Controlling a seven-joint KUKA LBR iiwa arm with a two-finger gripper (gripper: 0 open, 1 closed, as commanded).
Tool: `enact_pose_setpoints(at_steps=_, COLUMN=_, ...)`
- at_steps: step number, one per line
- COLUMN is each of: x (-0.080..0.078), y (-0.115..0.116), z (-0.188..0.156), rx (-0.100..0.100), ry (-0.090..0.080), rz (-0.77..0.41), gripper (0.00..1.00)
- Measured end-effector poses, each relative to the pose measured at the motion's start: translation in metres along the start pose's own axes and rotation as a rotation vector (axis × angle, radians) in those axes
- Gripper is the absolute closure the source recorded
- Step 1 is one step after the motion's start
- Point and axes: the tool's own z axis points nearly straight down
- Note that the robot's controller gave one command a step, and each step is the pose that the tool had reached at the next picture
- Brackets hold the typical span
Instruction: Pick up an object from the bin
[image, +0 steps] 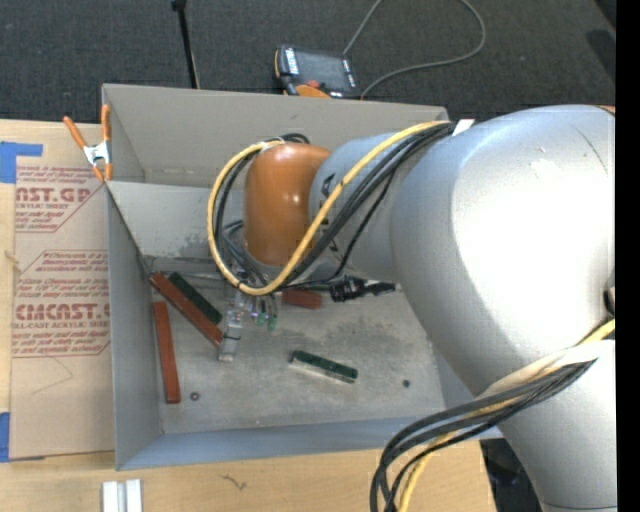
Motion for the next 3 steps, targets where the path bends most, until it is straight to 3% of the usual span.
enact_pose_setpoints(at_steps=1, x=0.033, y=0.064, z=0.0, rx=0.009, ry=-0.003, rz=0.12, gripper=0.0)
enact_pose_setpoints(at_steps=2, x=0.03, y=0.062, z=-0.001, rx=0.005, ry=-0.01, rz=0.127, gripper=1.0)
enact_pose_setpoints(at_steps=3, x=0.029, y=0.047, z=-0.117, rx=-0.005, ry=-0.01, rz=0.123, gripper=1.0)
